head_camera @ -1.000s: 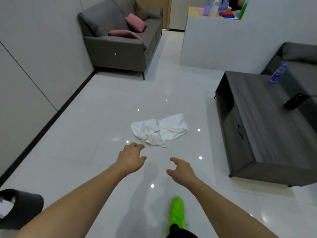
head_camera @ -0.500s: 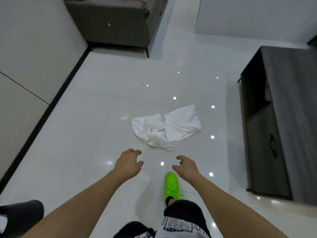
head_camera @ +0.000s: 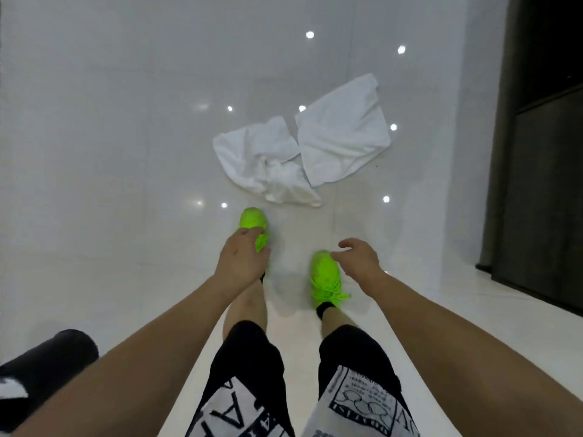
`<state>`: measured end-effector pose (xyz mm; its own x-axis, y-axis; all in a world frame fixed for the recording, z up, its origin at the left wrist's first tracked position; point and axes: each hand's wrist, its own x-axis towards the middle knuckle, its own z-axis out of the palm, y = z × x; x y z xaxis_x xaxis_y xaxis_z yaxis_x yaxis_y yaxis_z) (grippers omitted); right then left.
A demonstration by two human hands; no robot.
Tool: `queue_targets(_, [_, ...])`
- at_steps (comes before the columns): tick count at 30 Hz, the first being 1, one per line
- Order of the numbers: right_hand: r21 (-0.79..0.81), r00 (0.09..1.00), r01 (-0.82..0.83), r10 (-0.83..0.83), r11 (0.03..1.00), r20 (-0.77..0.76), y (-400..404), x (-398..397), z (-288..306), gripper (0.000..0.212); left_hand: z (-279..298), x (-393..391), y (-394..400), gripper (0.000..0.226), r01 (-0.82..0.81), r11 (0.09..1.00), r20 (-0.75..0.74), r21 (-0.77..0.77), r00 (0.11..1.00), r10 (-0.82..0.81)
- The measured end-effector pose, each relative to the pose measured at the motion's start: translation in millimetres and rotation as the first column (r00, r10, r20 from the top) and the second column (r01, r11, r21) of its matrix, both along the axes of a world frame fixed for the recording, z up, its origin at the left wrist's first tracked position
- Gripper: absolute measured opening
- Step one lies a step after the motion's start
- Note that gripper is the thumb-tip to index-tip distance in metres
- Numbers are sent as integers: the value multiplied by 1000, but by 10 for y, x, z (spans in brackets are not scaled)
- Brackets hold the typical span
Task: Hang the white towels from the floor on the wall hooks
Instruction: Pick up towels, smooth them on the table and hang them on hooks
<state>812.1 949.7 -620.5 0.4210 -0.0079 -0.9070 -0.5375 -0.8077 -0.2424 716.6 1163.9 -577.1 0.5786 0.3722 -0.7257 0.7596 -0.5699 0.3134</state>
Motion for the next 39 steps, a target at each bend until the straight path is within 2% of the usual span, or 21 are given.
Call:
queue_targets(9, [-106,978,191,-198,976,-61,584,218,-2280,45,-2312,503,641,48,90,993,-68,-74,993,-95])
queue_targets(13, [-85,956,283,-288,955,-59,761,407,-3102,62,-3157,694,898,47,136,988,-76,-76,987,-142])
queue_targets(17, [-75,938,343,-346,936,-28,847,663,-3816,68,-3811,721,1091,47,158,984,-82,-80,983,-165])
queue_targets(21, [-15,836,540,-538,842,-108,851,798,-4242,69,-4143,615,1193,45,177,981,-123,-83,975,-186])
queue_targets(24, [-6,759,643,-638,766,-127,937,712,-4196,37,-4150,558,1171,46,209,974,-156,-93,963,-221])
queue_targets(26, [-18,750,657,-656,754,-90,1050,633,-4048,17,-4038,581,1131,47,208,973,-163,-98,961,-222])
queue_targets(30, [14,756,653,-651,757,-66,1214,602,-3498,25,-3578,780,1008,44,219,968,-159,-125,958,-238])
queue_targets(36, [122,933,339,-350,933,87,1393,896,-2013,15,-2255,1448,819,48,282,951,-8,-126,958,-285])
queue_targets(39, [138,963,147,-174,979,204,1410,1181,-1021,17,-1389,1788,714,54,307,946,84,-106,951,-299])
